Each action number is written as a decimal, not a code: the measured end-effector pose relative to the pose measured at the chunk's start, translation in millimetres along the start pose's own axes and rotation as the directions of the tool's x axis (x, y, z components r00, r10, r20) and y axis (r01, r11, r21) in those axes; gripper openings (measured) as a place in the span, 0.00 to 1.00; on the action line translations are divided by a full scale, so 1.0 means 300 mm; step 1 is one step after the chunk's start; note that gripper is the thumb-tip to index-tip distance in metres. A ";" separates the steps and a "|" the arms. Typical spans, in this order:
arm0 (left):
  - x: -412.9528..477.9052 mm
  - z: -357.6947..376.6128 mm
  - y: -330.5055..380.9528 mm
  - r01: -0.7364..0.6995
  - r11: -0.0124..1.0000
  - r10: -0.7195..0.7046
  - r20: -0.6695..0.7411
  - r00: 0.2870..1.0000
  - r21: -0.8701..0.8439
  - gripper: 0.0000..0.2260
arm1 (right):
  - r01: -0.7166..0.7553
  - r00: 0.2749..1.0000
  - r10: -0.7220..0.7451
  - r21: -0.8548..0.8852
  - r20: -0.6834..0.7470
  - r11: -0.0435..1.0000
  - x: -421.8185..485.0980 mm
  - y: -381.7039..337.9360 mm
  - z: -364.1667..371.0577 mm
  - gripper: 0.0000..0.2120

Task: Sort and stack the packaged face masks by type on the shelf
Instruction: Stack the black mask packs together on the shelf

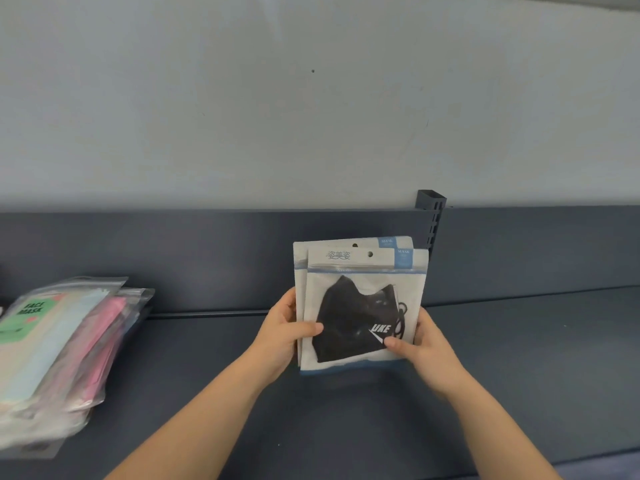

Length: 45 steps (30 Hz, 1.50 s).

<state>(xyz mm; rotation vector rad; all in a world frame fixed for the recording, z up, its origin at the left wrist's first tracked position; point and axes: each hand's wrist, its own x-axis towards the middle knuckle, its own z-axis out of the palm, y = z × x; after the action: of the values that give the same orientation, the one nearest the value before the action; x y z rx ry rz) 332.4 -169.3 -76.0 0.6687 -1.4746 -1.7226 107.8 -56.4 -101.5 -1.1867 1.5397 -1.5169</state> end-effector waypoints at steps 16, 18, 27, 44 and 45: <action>-0.020 0.004 -0.080 0.029 0.944 -0.013 -0.050 0.999 0.327 0.31 | 0.009 0.998 -0.011 -0.028 -0.056 1.000 -0.032 0.051 0.045 0.36; -0.013 0.009 -0.082 0.012 0.948 0.004 -0.048 0.999 0.319 0.33 | 0.005 0.998 -0.007 -0.030 -0.059 1.000 -0.034 0.050 0.052 0.37; -0.009 -0.009 -0.092 0.056 0.919 -0.041 -0.046 0.998 0.390 0.29 | -0.038 0.998 0.034 -0.077 -0.058 0.996 -0.027 0.037 0.053 0.37; 0.011 0.080 -0.133 0.341 0.573 -0.299 -0.197 0.934 0.746 0.35 | -0.401 0.915 0.352 -0.348 -0.198 0.847 0.014 0.018 0.060 0.09; 0.009 0.082 -0.142 0.324 0.626 -0.286 -0.177 0.942 0.709 0.35 | -0.389 0.920 0.329 -0.410 -0.213 0.825 0.011 0.015 0.065 0.14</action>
<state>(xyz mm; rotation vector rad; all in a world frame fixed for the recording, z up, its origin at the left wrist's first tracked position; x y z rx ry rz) 302.5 -155.2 -112.5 1.4480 -2.1281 -1.2618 123.7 -67.1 -107.6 -0.9611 2.1462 -1.0342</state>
